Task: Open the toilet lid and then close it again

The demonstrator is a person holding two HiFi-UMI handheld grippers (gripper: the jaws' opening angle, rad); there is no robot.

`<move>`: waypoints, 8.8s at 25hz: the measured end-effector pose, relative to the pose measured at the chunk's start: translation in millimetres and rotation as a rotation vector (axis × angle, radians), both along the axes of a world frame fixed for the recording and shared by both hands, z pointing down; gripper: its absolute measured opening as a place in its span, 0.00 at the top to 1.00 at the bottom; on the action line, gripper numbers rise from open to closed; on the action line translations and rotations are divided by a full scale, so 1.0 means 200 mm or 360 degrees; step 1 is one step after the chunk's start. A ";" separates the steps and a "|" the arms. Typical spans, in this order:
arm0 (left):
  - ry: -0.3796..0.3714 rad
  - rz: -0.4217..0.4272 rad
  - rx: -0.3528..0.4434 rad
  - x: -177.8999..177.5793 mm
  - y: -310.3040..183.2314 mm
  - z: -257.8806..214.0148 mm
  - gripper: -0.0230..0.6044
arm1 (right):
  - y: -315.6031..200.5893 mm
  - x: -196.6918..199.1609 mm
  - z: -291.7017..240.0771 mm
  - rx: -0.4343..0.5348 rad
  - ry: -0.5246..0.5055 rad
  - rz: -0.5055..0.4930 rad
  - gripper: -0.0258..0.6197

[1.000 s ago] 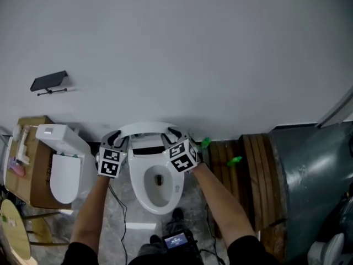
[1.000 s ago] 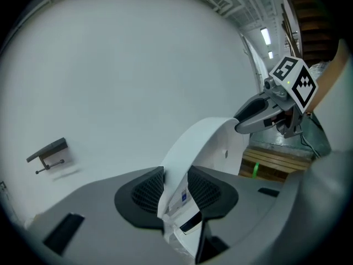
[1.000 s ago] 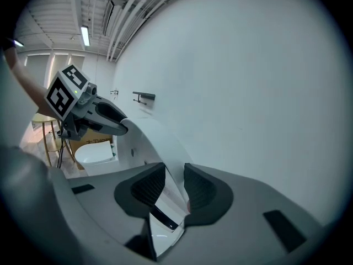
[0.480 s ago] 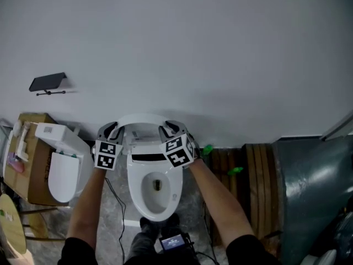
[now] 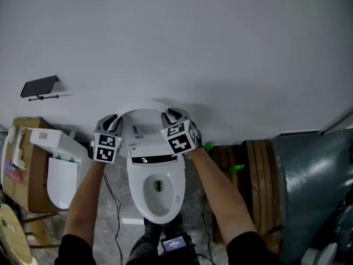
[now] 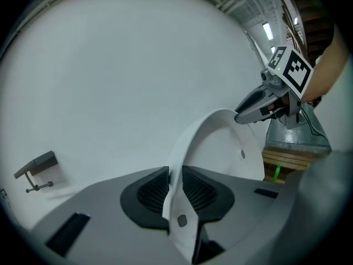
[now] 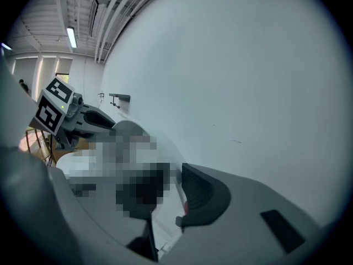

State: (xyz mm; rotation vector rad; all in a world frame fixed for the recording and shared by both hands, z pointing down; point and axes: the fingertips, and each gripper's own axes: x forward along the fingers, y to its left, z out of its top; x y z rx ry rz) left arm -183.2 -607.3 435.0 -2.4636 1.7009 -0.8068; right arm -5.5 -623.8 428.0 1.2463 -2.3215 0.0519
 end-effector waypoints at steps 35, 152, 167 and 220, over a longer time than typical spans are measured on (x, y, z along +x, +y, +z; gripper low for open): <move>0.0032 -0.0015 -0.0107 -0.05 -0.27 0.02 0.83 | -0.28 -0.03 0.04 -0.0047 0.0060 -0.0009 0.82; 0.0592 0.0186 -0.0114 0.09 1.23 -0.05 0.65 | 1.26 0.05 -0.06 -0.0219 -0.0415 -0.0035 0.92; 0.0401 0.0297 -0.0152 -0.02 0.61 -0.01 0.53 | 0.63 -0.01 -0.01 -0.0126 -0.0196 0.0081 0.70; 0.0164 0.0027 -0.0129 -0.01 0.07 0.03 0.82 | -0.02 0.01 0.04 -0.0079 -0.0090 -0.0045 0.79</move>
